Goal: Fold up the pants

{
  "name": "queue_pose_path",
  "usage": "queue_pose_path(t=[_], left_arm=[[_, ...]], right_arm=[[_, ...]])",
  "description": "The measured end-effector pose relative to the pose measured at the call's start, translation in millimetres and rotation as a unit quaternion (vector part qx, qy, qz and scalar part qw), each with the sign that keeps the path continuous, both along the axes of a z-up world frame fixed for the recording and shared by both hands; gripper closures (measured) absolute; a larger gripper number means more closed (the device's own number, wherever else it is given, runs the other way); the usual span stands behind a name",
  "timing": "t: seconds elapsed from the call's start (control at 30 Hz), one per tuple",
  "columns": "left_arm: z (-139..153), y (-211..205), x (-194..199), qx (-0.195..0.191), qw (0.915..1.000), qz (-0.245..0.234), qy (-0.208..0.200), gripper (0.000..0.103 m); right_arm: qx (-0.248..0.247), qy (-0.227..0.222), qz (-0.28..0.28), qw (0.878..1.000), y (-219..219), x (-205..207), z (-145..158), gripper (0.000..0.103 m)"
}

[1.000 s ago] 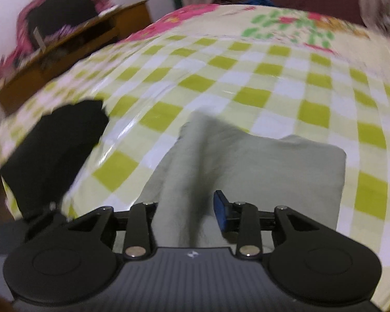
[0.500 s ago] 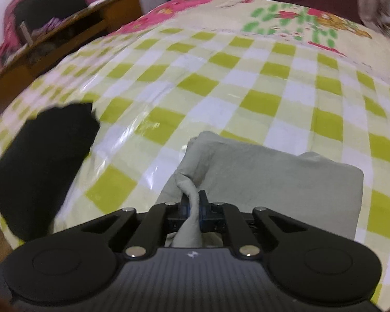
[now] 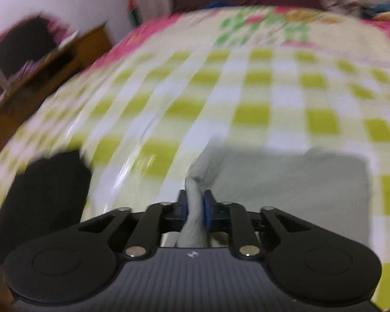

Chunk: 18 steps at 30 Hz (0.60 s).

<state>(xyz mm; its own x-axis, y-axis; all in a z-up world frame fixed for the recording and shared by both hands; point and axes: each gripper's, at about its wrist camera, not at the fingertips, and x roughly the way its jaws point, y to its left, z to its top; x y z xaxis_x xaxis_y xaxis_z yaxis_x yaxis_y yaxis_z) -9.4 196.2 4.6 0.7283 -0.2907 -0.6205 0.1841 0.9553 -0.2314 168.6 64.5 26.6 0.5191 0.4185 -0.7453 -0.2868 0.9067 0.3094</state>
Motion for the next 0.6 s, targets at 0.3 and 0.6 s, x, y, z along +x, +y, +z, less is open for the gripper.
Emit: queue_pose_path(t=[0.3,0.6], left_arm=[[18.4,10.7,-3.9,-0.021,0.9994,0.008,-0.027,0.007],[17.9,-38.5,60.3,0.055,0.9946,-0.063,-0.062,0.005]], right_arm=[[0.037,-0.025,-0.036,0.998,-72.6,-34.8,30.5,0.066],[0.002,0.011,-0.134,0.991,-166.2,-42.4,-10.4,0.06]])
